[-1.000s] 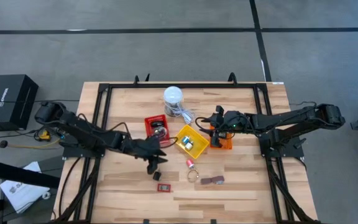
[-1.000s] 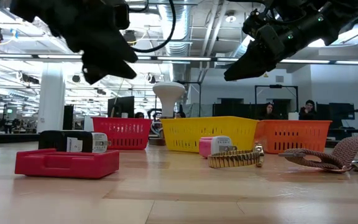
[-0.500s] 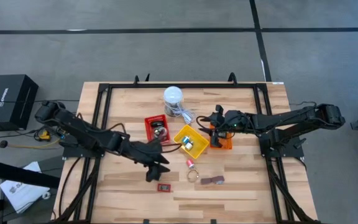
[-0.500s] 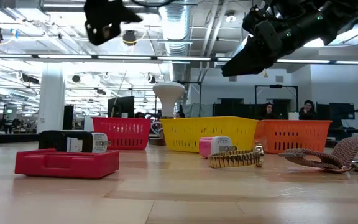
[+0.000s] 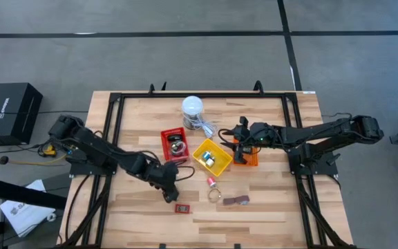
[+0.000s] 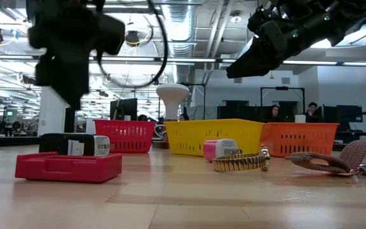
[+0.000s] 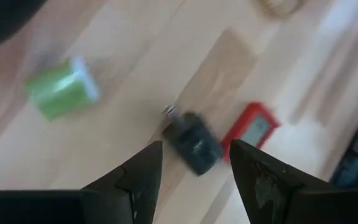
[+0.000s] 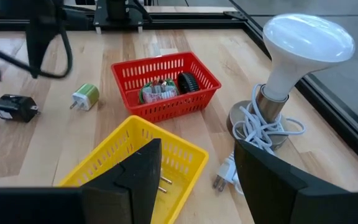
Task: Pick & Place Office items
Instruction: Put the black charger adapter into the yellow basket
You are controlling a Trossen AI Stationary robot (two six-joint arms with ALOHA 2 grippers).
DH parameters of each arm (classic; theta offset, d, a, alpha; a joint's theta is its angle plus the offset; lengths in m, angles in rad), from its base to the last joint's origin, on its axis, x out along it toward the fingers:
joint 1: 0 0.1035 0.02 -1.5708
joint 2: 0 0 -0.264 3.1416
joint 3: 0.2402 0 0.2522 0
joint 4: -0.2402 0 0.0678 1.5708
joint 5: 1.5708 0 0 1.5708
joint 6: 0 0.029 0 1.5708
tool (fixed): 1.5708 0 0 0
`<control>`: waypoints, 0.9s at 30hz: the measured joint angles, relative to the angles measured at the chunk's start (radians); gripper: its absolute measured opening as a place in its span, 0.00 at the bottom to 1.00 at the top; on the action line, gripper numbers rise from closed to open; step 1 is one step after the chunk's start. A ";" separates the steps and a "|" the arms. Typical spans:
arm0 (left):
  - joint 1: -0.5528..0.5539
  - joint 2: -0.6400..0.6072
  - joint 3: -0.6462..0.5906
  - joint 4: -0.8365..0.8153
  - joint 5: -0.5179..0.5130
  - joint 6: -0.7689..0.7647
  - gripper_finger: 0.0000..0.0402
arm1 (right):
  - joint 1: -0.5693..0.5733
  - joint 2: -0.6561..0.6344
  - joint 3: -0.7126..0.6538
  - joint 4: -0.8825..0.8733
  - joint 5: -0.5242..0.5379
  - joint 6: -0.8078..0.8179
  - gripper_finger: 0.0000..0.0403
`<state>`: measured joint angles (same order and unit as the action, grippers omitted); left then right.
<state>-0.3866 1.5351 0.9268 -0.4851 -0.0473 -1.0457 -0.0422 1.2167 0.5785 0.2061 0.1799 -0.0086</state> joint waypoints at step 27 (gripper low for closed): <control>-0.009 0.177 -0.007 0.105 0.082 -0.040 0.70 | 0.000 0.000 0.000 -0.021 0.000 0.000 0.48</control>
<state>-0.3954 1.7120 0.9199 -0.3803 0.0345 -1.0861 -0.0418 1.2167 0.5785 0.1848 0.1799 -0.0086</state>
